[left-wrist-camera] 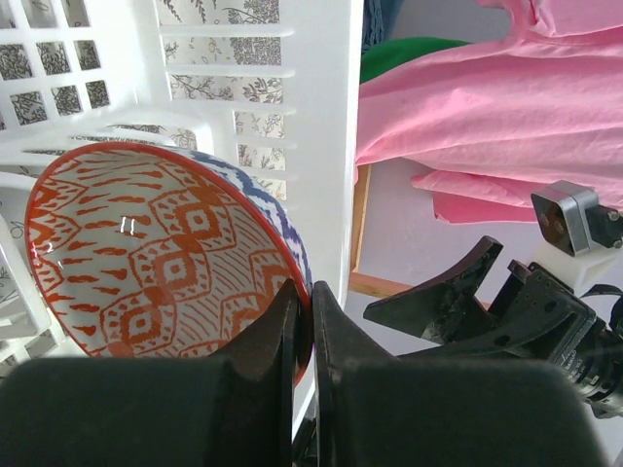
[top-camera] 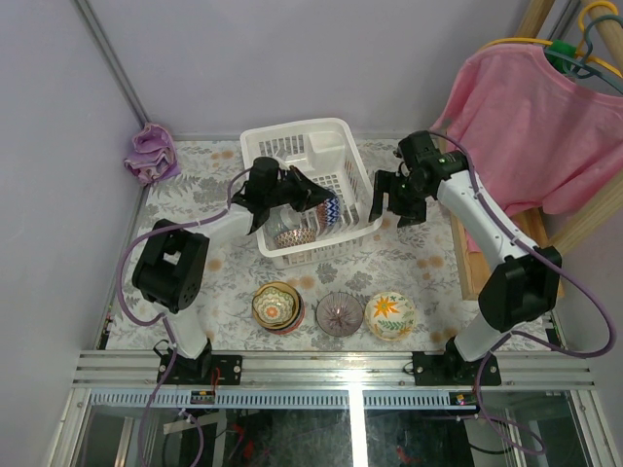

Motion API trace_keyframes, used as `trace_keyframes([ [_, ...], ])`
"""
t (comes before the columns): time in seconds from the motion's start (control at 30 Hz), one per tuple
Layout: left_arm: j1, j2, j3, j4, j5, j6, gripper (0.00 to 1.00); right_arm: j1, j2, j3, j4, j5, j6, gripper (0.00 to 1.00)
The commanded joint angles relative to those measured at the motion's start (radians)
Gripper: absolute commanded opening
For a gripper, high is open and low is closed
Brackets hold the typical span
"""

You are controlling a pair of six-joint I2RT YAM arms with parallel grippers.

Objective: Load the bowls into the dish rack
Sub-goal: Turn the bowl upside down on the dish rack.

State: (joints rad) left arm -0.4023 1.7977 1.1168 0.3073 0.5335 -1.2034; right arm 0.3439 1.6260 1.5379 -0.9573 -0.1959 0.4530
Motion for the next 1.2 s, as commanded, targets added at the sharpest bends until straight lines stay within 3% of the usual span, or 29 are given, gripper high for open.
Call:
trace_keyframes([
  [0.0, 0.012, -0.004, -0.017, 0.142, 0.007, 0.008, 0.00, -0.006, 0.013, 0.028, -0.031, -0.027, 0.002, 0.82],
  [0.33, 0.032, -0.017, -0.078, 0.131, 0.020, 0.029, 0.00, -0.006, 0.021, 0.034, -0.031, -0.027, 0.003, 0.82],
  [0.7, 0.051, -0.026, -0.050, -0.088, 0.014, 0.156, 0.00, -0.006, 0.031, 0.034, -0.024, -0.036, 0.005, 0.82],
  [1.17, 0.070, -0.043, -0.056, -0.219, -0.066, 0.201, 0.00, -0.005, 0.029, 0.020, -0.016, -0.046, 0.009, 0.82],
])
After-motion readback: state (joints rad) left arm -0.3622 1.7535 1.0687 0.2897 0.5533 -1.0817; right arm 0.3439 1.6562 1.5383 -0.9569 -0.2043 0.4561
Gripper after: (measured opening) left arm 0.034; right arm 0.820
